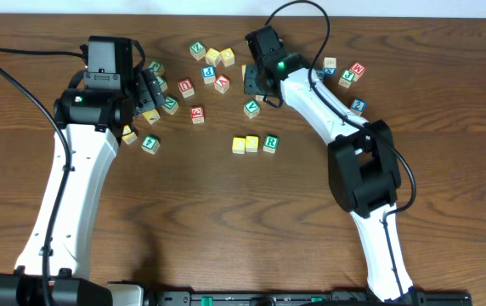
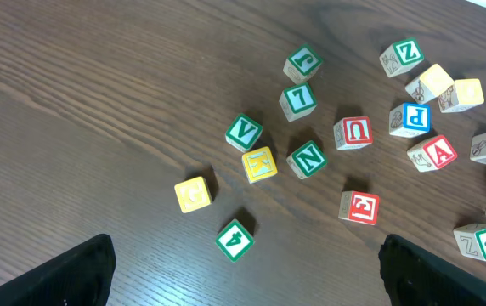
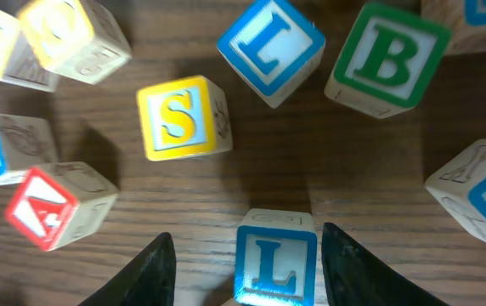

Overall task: Spell out CORL
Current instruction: 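Move the right gripper onto the blue L block and grasp it, then carry the blue L block with the right gripper right of the R block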

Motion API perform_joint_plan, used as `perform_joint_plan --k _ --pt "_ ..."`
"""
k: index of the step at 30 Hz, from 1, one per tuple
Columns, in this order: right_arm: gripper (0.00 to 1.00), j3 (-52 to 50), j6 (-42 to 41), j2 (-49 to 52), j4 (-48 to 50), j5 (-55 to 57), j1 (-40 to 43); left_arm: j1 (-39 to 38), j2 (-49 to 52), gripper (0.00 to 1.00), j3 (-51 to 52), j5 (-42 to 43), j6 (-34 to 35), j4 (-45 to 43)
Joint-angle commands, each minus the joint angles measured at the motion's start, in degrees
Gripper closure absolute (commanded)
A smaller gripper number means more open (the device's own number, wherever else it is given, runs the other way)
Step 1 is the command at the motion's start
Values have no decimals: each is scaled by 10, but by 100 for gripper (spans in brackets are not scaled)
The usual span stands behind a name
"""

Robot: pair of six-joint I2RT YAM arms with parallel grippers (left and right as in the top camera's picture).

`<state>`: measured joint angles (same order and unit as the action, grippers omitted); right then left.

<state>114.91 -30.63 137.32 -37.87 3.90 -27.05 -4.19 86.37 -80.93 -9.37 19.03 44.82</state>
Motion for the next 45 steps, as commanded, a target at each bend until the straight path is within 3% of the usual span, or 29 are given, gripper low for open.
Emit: perform_joint_plan --k 1,7,18,32,39,45 --pt "50 -6 -7 16 0 9 -4 2 -2 3 -3 -3 -6 2" --pt "54 -6 -6 16 0 12 -4 2 -2 2 -3 -3 -6 2" --pt "75 -6 -6 16 -14 23 -4 2 -2 2 -3 -3 -6 2" --pt "80 -5 37 10 -24 18 -3 2 -2 2 -3 -3 -6 2" --pt "81 -5 47 -45 -53 14 4 2 -2 2 -3 -3 -6 2" --pt "85 -5 66 -127 -136 13 6 2 -2 2 -3 -3 -6 2"
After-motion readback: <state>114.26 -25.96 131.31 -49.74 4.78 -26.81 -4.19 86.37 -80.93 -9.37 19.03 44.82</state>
